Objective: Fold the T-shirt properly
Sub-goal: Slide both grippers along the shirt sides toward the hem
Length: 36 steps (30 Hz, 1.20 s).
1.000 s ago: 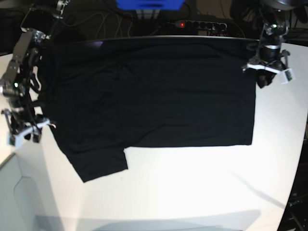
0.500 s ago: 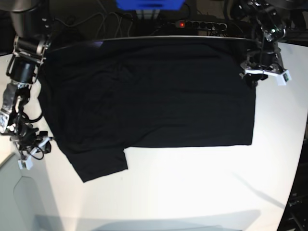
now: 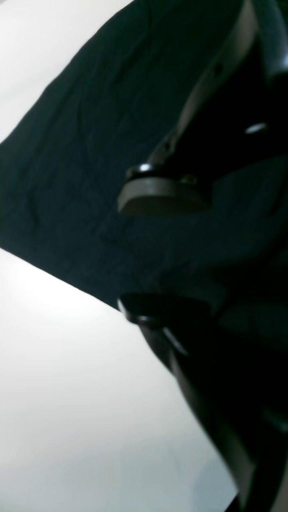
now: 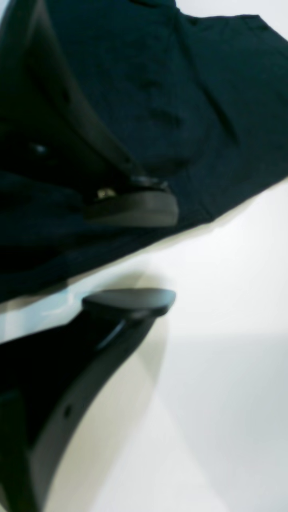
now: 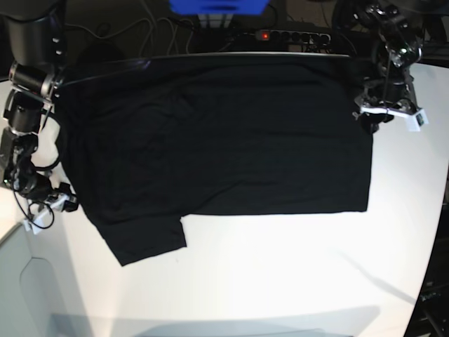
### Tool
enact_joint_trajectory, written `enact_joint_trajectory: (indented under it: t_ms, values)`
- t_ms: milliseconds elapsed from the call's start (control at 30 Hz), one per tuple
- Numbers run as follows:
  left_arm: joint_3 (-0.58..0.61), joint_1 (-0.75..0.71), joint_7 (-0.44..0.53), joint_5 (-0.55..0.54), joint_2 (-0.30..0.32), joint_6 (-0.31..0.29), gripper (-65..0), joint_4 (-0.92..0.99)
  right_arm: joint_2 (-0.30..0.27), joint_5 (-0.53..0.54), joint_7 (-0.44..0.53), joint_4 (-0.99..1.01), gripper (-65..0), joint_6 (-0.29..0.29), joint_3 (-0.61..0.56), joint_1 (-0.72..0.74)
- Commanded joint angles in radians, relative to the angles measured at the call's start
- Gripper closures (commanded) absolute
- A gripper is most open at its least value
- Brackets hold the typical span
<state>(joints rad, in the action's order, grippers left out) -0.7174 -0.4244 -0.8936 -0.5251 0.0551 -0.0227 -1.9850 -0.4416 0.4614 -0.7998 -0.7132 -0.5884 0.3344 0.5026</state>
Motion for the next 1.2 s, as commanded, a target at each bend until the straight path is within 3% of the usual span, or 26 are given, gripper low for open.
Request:
enact_joint_trajectory:
  t_ms: [0,400,667,733,933,1167]
  values:
    - [-0.003,-0.008,0.015,-0.007,0.010,-0.003,-30.4,-0.015,-0.016,0.023,0.018,-0.015,-26.7,-0.026,0.002,0.023]
    - [0.000,-0.009,0.015,-0.016,0.010,-0.004,-30.4,-0.015,0.027,0.021,0.020,-0.015,-26.2,-0.026,-0.001,-0.023]
    - [0.000,-0.008,0.015,-0.016,0.007,-0.004,-30.3,-0.015,0.046,0.023,0.029,-0.015,-25.7,-0.026,-0.071,-0.023]
    - [0.000,-0.006,0.015,-0.016,0.007,-0.004,-30.3,-0.015,0.046,0.023,0.029,-0.015,-23.2,-0.026,-0.071,-0.023]
    - [0.002,0.022,0.015,-0.017,0.009,-0.004,-30.3,-0.015,0.046,0.021,0.029,-0.015,-7.5,-0.026,-0.087,-0.023]
    - [-0.006,0.161,0.001,-0.068,0.015,-0.004,-30.3,-0.015,0.056,0.023,0.035,-0.015,0.0,-0.021,-0.171,-0.022]
